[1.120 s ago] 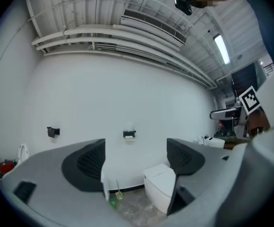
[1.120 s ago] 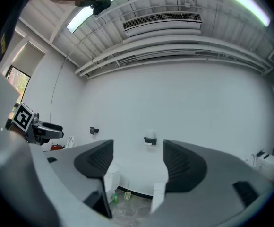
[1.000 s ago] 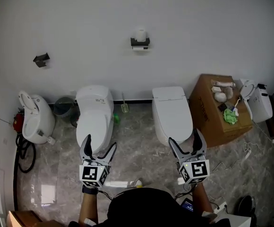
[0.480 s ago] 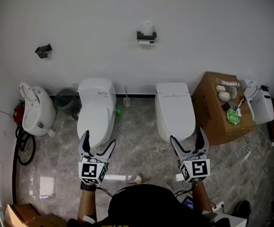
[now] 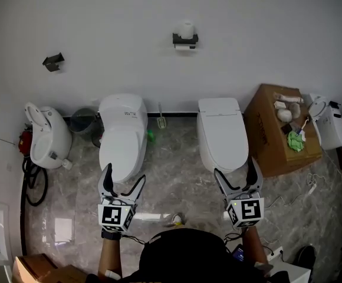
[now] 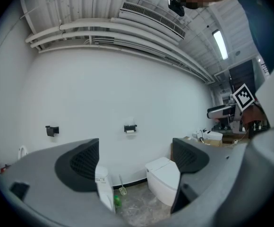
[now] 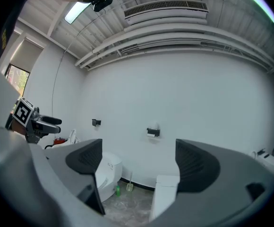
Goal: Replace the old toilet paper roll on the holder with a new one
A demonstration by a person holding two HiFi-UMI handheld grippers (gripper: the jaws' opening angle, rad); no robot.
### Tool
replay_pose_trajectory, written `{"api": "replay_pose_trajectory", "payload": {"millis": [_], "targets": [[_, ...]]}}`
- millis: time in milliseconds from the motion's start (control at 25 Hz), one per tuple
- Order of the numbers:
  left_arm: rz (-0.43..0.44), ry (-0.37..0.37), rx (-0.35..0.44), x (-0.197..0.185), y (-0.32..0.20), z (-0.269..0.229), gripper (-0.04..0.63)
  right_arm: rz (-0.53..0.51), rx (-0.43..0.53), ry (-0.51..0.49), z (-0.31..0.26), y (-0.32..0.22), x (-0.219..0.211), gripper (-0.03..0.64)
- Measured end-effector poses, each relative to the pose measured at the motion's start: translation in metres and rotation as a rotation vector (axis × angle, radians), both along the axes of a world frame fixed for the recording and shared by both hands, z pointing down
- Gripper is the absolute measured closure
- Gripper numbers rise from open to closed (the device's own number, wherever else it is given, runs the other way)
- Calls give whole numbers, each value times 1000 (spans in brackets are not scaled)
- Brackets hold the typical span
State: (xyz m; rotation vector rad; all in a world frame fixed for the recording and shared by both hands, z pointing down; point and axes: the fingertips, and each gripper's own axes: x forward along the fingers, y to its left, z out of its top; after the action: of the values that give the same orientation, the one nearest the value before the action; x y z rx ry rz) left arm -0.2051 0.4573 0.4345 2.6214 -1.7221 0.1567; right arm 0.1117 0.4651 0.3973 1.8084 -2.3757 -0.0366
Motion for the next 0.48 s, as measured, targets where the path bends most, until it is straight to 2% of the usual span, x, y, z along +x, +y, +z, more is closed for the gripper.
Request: {"api": "replay_pose_trajectory", "payload": {"millis": [240, 480], "targets": [[26, 53, -10, 16, -21, 6, 124, 32, -50, -16, 15, -19, 18, 141], [22, 35, -38, 31, -70, 18, 124, 32, -73, -53, 27, -77, 36, 143]]}}
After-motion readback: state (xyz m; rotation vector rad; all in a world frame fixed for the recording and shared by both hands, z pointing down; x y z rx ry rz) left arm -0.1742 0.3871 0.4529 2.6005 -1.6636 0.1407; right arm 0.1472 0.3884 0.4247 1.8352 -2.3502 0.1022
